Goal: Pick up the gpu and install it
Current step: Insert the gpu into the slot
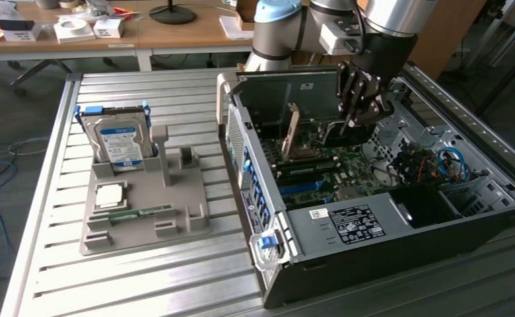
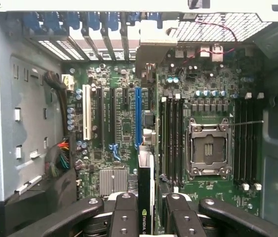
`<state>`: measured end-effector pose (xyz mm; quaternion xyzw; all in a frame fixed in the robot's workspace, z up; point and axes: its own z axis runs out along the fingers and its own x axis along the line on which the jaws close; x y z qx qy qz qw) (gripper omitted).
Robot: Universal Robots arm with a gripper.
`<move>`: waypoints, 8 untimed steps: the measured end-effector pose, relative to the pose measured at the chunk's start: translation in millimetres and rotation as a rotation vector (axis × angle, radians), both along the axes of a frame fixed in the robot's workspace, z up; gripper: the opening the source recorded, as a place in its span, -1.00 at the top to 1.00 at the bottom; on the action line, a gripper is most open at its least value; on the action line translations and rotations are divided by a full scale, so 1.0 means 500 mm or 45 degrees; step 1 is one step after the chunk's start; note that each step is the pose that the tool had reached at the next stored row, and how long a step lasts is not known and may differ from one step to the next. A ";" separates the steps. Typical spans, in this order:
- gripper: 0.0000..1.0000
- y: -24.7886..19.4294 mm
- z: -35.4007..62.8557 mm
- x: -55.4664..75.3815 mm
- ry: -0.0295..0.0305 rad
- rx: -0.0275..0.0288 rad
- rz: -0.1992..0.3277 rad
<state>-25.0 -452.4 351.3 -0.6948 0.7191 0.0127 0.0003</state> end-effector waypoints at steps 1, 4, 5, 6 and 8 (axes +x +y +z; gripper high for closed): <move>0.47 -0.0011 0.000 0.000 -0.0003 0.0008 0.000; 0.47 -0.0011 0.000 -0.004 -0.0005 0.0010 0.000; 0.47 -0.0015 -0.001 -0.007 -0.0005 0.0010 0.000; 0.47 -0.0022 -0.001 -0.009 -0.0005 0.0008 0.000; 0.47 -0.0029 -0.002 -0.013 -0.0005 0.0008 0.000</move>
